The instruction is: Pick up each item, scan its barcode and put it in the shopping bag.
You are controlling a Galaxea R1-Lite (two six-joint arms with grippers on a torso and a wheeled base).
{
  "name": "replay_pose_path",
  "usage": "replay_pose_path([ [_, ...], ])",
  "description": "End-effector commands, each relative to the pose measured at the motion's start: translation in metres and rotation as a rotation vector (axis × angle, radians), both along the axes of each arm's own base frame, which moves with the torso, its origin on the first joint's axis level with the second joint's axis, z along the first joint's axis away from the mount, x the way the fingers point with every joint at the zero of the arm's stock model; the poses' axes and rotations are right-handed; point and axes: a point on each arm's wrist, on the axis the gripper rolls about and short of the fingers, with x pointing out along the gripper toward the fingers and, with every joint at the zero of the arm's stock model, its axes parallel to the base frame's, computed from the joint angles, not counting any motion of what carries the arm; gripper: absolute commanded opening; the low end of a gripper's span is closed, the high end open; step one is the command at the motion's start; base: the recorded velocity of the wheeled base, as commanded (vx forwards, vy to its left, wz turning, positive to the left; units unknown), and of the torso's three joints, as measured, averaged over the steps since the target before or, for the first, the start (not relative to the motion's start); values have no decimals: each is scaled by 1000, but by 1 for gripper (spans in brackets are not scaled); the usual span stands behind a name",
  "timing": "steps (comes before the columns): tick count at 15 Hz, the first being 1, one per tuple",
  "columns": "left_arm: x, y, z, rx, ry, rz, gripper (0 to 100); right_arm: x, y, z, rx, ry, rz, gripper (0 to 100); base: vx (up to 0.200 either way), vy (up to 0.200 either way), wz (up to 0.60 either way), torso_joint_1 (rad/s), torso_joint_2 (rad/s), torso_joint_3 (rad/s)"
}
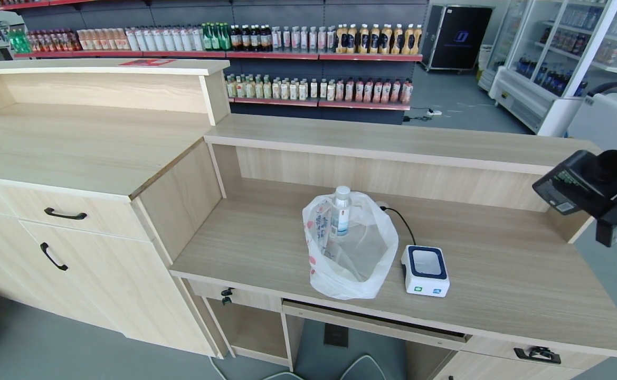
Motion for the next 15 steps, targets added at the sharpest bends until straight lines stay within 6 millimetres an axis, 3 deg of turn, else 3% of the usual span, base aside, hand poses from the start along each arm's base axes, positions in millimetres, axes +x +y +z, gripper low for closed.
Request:
replay_pose_path([
  [1,0,0,0,0,-1,1,100,31,-14,-46,-84,106,-43,0,0,0,0,0,0,0],
  [7,0,0,0,0,-1,1,100,68,-23,-93,-242,84,17,0,0,0,500,2,0,0],
  [9,0,0,0,0,-1,1,100,76,-29,-106,-294,58,47,0,0,0,0,0,0,0],
  [15,0,0,0,0,-1,1,100,71,-81,-151,-538,88,182,0,0,0,0,0,0,0],
])
